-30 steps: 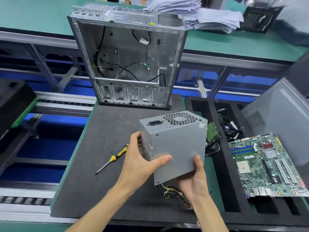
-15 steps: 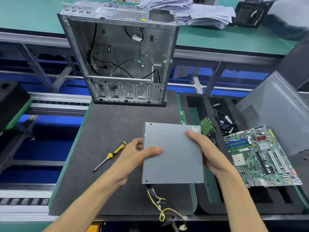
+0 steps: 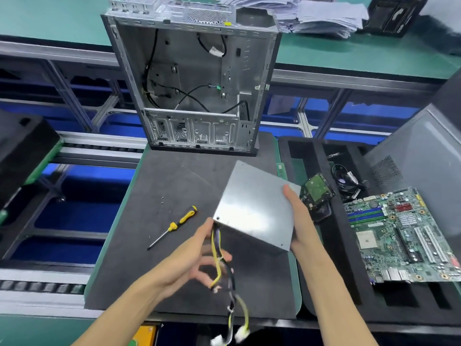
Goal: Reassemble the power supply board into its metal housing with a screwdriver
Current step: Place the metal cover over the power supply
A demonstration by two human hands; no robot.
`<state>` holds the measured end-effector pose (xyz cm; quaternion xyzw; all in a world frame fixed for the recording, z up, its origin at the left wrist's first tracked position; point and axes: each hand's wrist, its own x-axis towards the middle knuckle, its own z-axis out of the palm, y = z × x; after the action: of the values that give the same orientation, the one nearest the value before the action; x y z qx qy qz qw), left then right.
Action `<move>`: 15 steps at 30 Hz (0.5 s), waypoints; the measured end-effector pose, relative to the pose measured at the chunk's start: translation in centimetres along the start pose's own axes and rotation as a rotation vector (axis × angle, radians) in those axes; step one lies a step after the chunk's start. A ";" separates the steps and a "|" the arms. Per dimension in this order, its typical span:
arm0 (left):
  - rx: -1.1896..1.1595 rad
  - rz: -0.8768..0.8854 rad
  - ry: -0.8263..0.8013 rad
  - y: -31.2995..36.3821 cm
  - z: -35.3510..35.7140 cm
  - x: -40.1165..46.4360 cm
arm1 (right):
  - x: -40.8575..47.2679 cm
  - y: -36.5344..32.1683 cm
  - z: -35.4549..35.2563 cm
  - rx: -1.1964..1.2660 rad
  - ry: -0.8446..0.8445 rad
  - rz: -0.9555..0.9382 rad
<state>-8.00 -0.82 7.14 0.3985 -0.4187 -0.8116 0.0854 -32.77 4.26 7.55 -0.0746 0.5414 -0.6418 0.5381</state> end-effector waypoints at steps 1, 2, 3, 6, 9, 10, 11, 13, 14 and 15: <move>0.022 -0.026 0.009 -0.5 -0.4 -0.1 | 0.2 0.7 -0.1 -0.014 0.015 0.018; 0.048 -0.050 0.020 -0.9 -0.8 -0.1 | 0.4 1.3 -0.4 -0.032 0.029 0.031; 0.084 -0.072 0.035 -1.2 -1.2 -0.1 | 0.5 1.9 -0.5 -0.055 0.041 0.045; 0.264 -0.136 0.103 -2.2 -2.4 -0.1 | 1.1 3.3 -0.7 -0.111 0.053 0.094; 0.369 -0.151 0.150 -2.9 -3.6 -0.2 | 1.7 3.9 -0.6 -0.188 0.042 0.110; 0.381 -0.147 0.160 -3.1 -3.9 -0.3 | 1.8 4.1 -0.6 -0.222 0.037 0.113; 0.391 -0.141 0.170 -3.3 -4.2 -0.3 | 1.8 4.3 -0.6 -0.254 0.028 0.117; 0.413 -0.124 0.181 -3.5 -4.5 -0.4 | 1.7 4.7 -0.4 -0.297 -0.005 0.121; 0.422 -0.114 0.171 -3.6 -4.6 -0.5 | 1.7 4.8 -0.4 -0.311 -0.029 0.120; 0.428 -0.105 0.149 -3.7 -4.6 -0.6 | 1.6 4.9 -0.2 -0.329 -0.054 0.115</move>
<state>-3.56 -1.03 3.20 0.4877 -0.5523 -0.6760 -0.0127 -30.55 3.95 2.93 -0.1478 0.6276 -0.5105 0.5689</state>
